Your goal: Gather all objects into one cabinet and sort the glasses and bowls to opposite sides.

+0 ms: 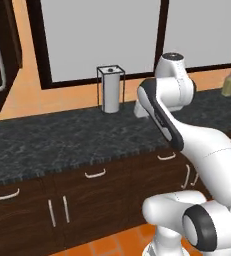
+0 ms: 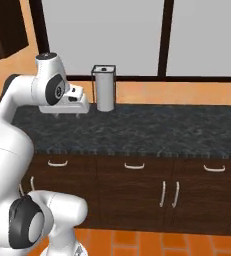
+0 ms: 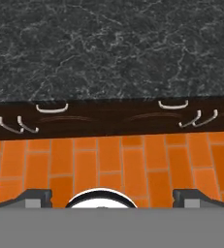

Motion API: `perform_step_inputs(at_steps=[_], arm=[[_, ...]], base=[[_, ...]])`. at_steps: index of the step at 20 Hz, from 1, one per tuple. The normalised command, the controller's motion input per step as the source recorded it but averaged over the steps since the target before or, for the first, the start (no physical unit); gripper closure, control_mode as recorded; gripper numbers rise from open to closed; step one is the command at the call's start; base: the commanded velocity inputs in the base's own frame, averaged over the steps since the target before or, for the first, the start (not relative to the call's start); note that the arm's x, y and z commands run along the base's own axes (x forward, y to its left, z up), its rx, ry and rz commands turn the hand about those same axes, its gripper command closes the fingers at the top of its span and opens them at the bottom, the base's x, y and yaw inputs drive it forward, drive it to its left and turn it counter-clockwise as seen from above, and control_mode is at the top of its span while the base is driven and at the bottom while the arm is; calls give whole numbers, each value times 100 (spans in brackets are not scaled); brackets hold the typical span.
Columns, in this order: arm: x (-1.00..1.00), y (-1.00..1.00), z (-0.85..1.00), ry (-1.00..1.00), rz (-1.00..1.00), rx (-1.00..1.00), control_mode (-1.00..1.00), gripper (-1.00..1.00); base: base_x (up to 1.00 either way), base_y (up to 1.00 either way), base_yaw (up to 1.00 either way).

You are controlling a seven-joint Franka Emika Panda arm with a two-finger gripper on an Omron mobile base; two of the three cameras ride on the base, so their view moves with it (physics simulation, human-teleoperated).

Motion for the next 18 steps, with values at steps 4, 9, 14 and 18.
perform_step_inputs(at_steps=[4,9,14,18], arm=[[0,0,0,0,0,0,100,-100],[0,0,0,0,0,0,100,-100],[0,0,0,0,0,0,100,-100],[0,0,0,0,0,0,100,-100]], base=[[-72,47,0],[-100,46,0],[-93,91,0],[-69,100,0]])
